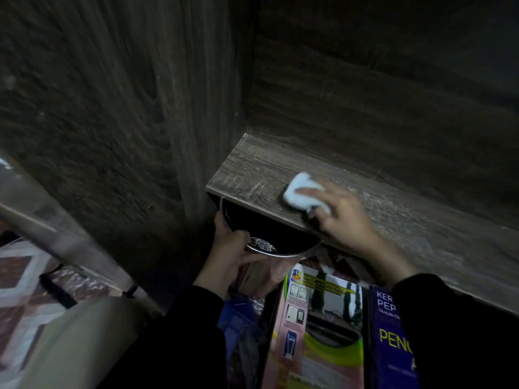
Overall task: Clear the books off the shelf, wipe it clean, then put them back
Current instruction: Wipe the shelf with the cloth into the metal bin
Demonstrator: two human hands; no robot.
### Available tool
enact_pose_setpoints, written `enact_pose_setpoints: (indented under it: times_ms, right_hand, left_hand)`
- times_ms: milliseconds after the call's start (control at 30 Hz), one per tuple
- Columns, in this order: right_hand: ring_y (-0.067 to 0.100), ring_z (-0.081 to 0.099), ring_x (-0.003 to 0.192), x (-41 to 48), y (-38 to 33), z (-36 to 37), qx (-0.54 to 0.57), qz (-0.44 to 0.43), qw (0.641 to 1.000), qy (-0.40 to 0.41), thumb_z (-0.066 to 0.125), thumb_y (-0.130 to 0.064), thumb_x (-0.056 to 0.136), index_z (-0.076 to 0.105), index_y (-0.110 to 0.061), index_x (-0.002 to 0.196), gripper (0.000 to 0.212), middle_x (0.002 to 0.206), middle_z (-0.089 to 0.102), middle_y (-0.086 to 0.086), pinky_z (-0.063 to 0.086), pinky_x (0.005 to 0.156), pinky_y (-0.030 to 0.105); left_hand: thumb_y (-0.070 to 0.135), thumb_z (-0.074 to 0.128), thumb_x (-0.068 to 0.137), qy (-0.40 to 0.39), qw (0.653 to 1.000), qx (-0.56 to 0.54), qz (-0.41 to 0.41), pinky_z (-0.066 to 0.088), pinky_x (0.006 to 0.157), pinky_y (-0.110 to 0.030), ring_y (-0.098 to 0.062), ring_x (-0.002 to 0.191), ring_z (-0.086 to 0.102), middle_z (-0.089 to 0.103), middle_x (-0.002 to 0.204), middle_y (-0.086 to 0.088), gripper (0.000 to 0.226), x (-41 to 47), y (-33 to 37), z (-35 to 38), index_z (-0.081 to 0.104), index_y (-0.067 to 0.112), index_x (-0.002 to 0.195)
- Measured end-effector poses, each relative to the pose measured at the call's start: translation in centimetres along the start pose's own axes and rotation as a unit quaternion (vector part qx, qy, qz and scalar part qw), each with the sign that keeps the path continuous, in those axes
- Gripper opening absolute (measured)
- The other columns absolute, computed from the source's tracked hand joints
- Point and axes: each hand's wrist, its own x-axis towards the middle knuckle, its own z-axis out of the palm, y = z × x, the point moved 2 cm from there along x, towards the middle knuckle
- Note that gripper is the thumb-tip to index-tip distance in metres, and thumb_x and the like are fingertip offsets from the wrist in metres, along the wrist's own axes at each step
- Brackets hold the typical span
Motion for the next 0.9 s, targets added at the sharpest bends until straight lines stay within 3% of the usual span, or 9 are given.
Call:
enact_pose_setpoints:
  times_ms: [100,233,300,367,567,667,733,833,900]
  right_hand:
    - [0.038,0.042,0.128,-0.4,5.0,-2.2,-0.044,0.177,0.977,0.111,0.046,-0.021,0.088,0.053,-0.024,0.135,0.048,0.146,0.041,0.014,0.032,0.104,0.038]
    - [0.043,0.012,0.141,-0.5,4.6,1.1,-0.129,0.349,0.928,0.025,0.036,-0.037,0.097,0.022,-0.029,0.149,0.055,0.159,0.009,0.013,0.010,0.111,0.058]
    - [0.041,-0.001,0.144,0.3,1.8,3.8,-0.131,0.333,0.934,0.000,0.034,-0.037,0.099,0.012,-0.030,0.151,0.057,0.160,-0.004,0.012,0.002,0.111,0.061]
    - [0.038,-0.002,0.145,1.1,-1.8,5.9,-0.136,0.274,0.952,-0.015,0.032,-0.037,0.100,0.011,-0.032,0.151,0.056,0.160,-0.005,0.010,0.002,0.111,0.060]
    - [0.028,0.024,0.135,1.3,-6.9,7.3,-0.101,0.063,0.991,-0.061,0.037,-0.025,0.090,0.038,-0.038,0.142,0.054,0.156,0.025,0.004,0.021,0.104,0.044]
    - [0.030,0.042,0.126,0.9,-5.1,4.6,0.077,0.025,0.997,0.014,0.039,-0.017,0.076,0.059,-0.027,0.129,0.057,0.138,0.051,0.009,0.025,0.101,0.032]
    - [0.030,0.053,0.119,0.2,-2.3,1.6,0.146,0.064,0.981,0.108,0.045,-0.010,0.072,0.064,-0.014,0.122,0.053,0.126,0.061,0.012,0.033,0.105,0.036]
    - [0.027,0.058,0.114,-2.7,3.1,-3.7,0.178,0.235,0.918,0.264,0.043,-0.022,0.074,0.063,-0.012,0.123,0.054,0.124,0.064,0.011,0.043,0.100,0.035]
    - [0.033,0.055,0.115,-5.6,7.3,-6.8,0.083,0.361,0.872,0.320,0.040,-0.034,0.079,0.059,-0.020,0.129,0.056,0.125,0.061,0.016,0.043,0.094,0.039]
  left_hand:
    - [-0.020,0.030,0.080,0.001,1.000,0.002,0.001,0.054,0.042,-0.033,-0.031,0.107,0.050,0.042,0.140,-0.006,0.076,0.1,-0.5,0.2,0.027,0.025,0.142]
    - [-0.020,0.030,0.081,-0.001,1.000,0.009,0.008,0.052,0.041,-0.032,-0.032,0.104,0.051,0.042,0.139,-0.010,0.074,0.2,-0.6,0.3,0.027,0.022,0.142]
    - [-0.020,0.031,0.081,-0.001,1.000,0.010,0.011,0.052,0.040,-0.032,-0.032,0.106,0.051,0.042,0.140,-0.011,0.073,0.2,-0.7,0.4,0.027,0.021,0.142]
    - [-0.020,0.030,0.081,0.005,1.000,0.013,0.010,0.053,0.040,-0.034,-0.030,0.106,0.051,0.042,0.140,-0.010,0.073,0.2,-0.7,0.5,0.026,0.020,0.142]
    - [-0.016,0.041,0.084,-0.007,0.999,0.015,0.035,0.054,0.043,-0.034,-0.019,0.080,0.060,0.057,0.104,-0.001,0.063,-0.2,-0.2,0.9,0.036,0.022,0.134]
    - [-0.016,0.038,0.083,0.002,1.000,0.017,0.026,0.056,0.044,-0.037,-0.019,0.088,0.057,0.052,0.113,-0.001,0.066,0.1,-0.4,0.5,0.034,0.022,0.137]
    - [-0.020,0.031,0.081,0.004,1.000,0.016,0.019,0.055,0.042,-0.039,-0.026,0.098,0.052,0.045,0.120,-0.002,0.068,0.3,-0.5,0.4,0.033,0.021,0.136]
    - [-0.022,0.029,0.080,-0.002,1.000,0.018,0.020,0.055,0.041,-0.039,-0.027,0.095,0.051,0.041,0.122,-0.002,0.065,0.5,-0.6,0.4,0.036,0.021,0.129]
    - [-0.022,0.029,0.080,-0.005,1.000,0.025,0.017,0.055,0.041,-0.039,-0.030,0.099,0.051,0.041,0.123,-0.003,0.065,0.6,-0.7,0.5,0.035,0.019,0.131]
